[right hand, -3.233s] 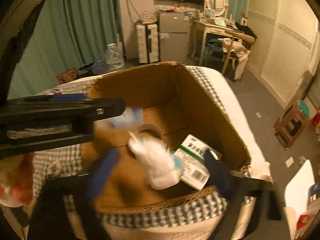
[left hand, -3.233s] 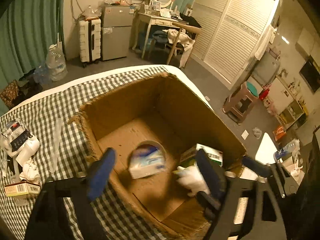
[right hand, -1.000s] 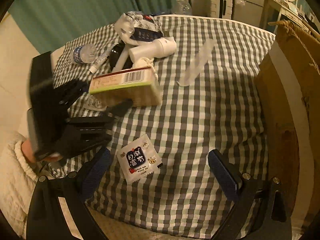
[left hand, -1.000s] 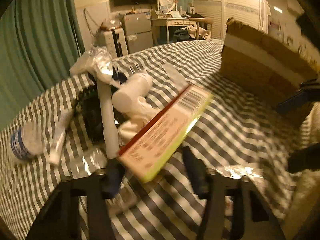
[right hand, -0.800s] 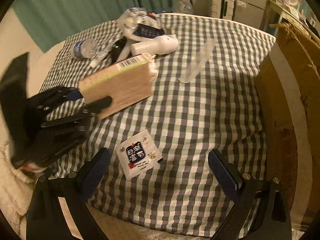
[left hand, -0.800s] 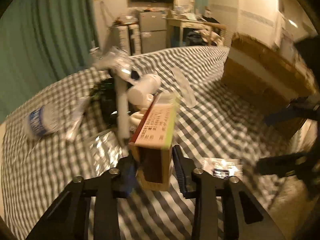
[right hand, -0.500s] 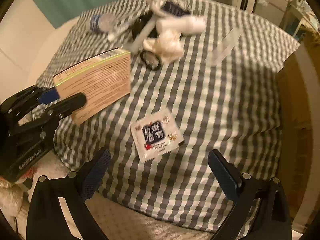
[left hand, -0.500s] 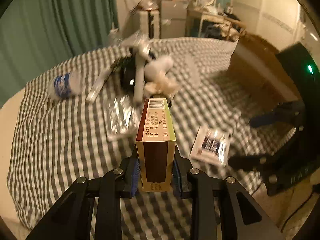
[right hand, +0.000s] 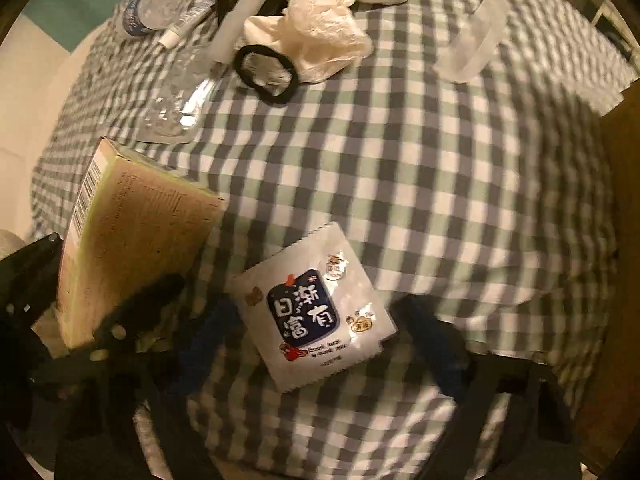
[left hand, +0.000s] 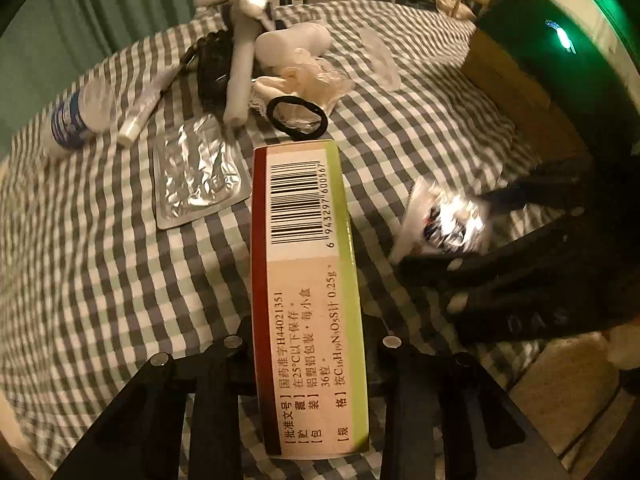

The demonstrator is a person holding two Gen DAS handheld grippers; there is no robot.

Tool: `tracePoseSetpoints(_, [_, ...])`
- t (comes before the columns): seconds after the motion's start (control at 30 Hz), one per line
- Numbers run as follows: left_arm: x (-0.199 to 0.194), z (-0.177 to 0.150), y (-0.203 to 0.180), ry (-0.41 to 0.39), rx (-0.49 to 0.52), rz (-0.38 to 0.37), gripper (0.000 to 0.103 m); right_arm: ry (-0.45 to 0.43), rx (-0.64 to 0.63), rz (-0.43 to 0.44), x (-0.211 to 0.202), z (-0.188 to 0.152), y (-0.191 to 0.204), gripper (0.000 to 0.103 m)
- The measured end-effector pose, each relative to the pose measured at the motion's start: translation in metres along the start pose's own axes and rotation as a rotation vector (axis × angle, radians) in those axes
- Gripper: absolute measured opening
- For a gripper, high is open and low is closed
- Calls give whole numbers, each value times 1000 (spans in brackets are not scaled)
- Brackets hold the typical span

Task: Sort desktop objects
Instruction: 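Grasp the tan medicine box with the left tool while the right tool grasps the snack sachet, then carry the tan box and sachet into the cardboard box and release them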

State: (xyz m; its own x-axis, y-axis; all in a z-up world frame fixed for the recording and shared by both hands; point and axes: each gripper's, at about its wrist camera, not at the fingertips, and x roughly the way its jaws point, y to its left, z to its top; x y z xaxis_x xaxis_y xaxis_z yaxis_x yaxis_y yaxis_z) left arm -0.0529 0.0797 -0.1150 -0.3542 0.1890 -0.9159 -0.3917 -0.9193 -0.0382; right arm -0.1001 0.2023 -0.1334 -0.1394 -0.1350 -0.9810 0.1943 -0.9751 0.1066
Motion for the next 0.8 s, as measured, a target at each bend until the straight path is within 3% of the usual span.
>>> tracePoseSetpoints(0.1, [-5, -4, 6, -10, -35, -17, 30, -7, 29, -1, -6, -1, -8, 53])
tracePoseSetpoints(0.23, [-27, -11, 6, -68, -50, 16, 30, -26, 42, 42, -19, -7, -11, 49])
tracePoseSetpoints(0.37, [-55, -19, 0, -118, -71, 12, 30, -107, 46, 97, -55, -17, -14, 48])
tracePoseSetpoints(0.5, [-82, -19, -10, -158, -67, 75, 30, -226, 26, 99, -103, -32, -17, 48])
tracePoseSetpoints(0.7, [-143, -7, -23, -254, -142, 66, 30, -378, -9, 53, -177, -68, -13, 48])
tracePoseSetpoints(0.8, [-173, -1, -42, -295, -135, 68, 30, -410, -4, 37, -201, -75, -11, 48])
